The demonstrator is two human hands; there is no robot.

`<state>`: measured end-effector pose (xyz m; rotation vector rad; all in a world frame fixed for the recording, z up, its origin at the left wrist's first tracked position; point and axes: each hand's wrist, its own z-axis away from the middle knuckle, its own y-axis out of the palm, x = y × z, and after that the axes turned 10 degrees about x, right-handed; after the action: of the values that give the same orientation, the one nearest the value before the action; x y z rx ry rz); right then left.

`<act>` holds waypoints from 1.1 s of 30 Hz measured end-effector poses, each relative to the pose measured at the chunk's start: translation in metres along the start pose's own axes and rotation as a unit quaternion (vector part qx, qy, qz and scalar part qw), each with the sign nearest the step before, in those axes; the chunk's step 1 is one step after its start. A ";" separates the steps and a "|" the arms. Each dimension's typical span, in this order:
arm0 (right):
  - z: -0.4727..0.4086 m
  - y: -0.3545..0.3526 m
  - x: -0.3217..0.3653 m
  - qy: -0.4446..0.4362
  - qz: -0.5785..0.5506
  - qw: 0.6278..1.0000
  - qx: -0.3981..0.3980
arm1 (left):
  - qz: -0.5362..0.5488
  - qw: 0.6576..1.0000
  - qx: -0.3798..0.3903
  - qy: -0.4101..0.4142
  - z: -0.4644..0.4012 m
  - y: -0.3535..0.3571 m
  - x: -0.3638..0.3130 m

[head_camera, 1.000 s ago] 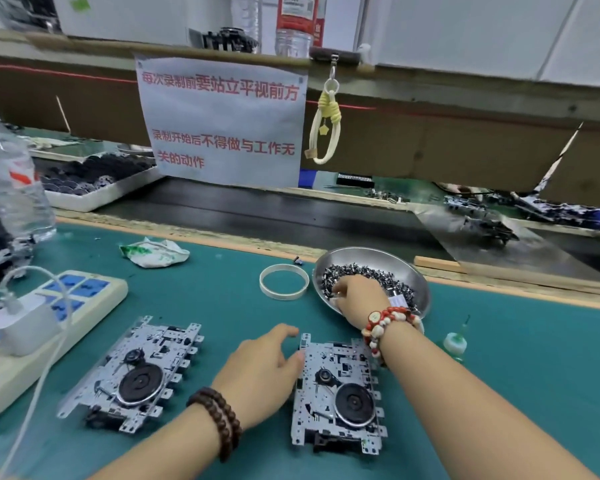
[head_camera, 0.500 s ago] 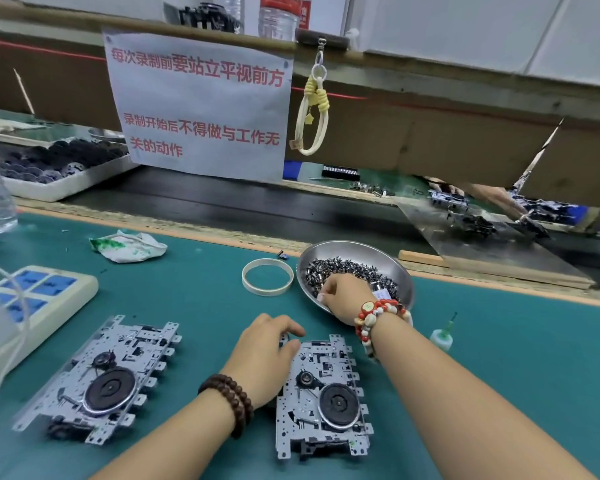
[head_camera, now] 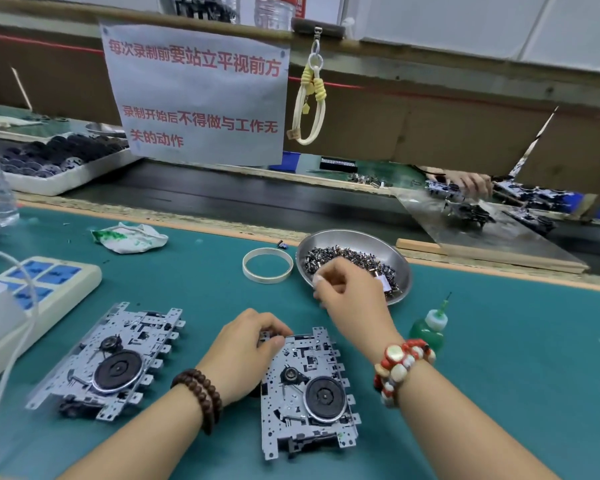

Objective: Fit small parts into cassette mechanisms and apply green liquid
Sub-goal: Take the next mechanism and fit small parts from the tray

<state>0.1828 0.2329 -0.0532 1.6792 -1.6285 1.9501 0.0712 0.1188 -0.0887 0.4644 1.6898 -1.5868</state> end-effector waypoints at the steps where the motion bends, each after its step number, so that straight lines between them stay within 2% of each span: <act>1: 0.011 0.000 0.000 0.002 -0.018 1.000 0.012 | -0.002 1.000 0.002 0.002 0.000 0.000 0.000; 5: 0.045 -0.002 -0.009 0.027 -0.043 0.998 0.042 | 0.005 1.000 -0.005 0.008 0.000 0.001 0.001; 10: 0.056 -0.004 -0.021 0.075 -0.114 0.991 0.014 | 0.008 1.000 -0.005 0.021 0.000 0.001 -0.001; 17: 0.060 -0.005 -0.028 0.067 -0.154 0.986 0.021 | -0.014 0.998 -0.008 0.064 0.000 0.004 -0.007; 25: 0.066 -0.005 -0.033 0.057 -0.078 0.995 0.035 | 0.018 0.994 -0.030 0.106 -0.006 0.017 -0.016; 33: 0.062 -0.004 -0.031 0.070 -0.110 0.990 0.054 | 0.022 0.993 -0.035 0.113 -0.007 0.026 -0.015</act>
<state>0.2378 0.2055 -0.0851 1.6379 -1.2519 2.0255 0.0973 0.1328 -0.0960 0.6604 1.8841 -1.4832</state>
